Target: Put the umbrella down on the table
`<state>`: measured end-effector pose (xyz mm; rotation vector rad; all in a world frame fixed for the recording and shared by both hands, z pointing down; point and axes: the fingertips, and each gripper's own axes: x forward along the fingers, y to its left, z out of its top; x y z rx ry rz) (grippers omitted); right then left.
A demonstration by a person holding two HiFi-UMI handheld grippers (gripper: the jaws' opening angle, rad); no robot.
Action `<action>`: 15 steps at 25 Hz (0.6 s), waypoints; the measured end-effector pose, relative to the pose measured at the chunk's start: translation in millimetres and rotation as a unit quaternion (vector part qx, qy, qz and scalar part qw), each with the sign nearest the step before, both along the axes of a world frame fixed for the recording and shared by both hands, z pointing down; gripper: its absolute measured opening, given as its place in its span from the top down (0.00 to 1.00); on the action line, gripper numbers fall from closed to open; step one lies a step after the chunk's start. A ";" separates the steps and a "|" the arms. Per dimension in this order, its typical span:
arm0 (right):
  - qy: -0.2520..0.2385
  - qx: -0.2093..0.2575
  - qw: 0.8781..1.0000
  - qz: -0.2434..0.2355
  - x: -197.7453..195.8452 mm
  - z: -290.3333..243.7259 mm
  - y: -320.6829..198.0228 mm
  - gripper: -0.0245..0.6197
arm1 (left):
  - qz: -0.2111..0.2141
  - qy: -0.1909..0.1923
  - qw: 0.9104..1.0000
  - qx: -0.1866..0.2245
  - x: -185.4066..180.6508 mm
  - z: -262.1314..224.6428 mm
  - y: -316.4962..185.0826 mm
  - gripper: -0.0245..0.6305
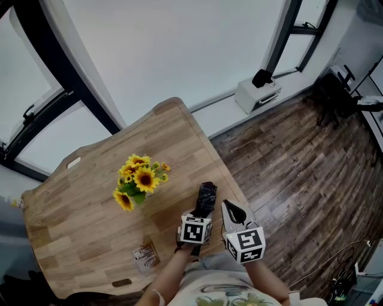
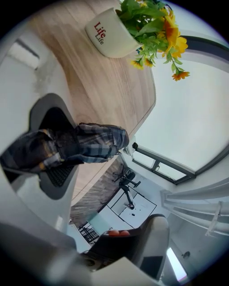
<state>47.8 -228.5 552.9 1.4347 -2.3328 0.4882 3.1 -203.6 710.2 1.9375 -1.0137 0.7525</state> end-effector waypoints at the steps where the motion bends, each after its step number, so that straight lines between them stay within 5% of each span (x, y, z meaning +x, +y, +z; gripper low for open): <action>1: 0.000 0.000 1.000 0.000 -0.1 0.4 0.2 0.96 | -0.002 0.000 1.000 0.005 0.2 0.4 0.0 0.66; 8: -0.005 -0.004 1.000 0.001 -0.9 3.6 0.6 0.96 | -0.014 0.001 0.999 0.029 1.1 11.4 -0.4 0.63; 15: -0.010 -0.005 1.000 0.002 -0.5 3.6 4.2 0.96 | 0.000 0.014 1.000 0.010 1.6 11.5 0.9 0.54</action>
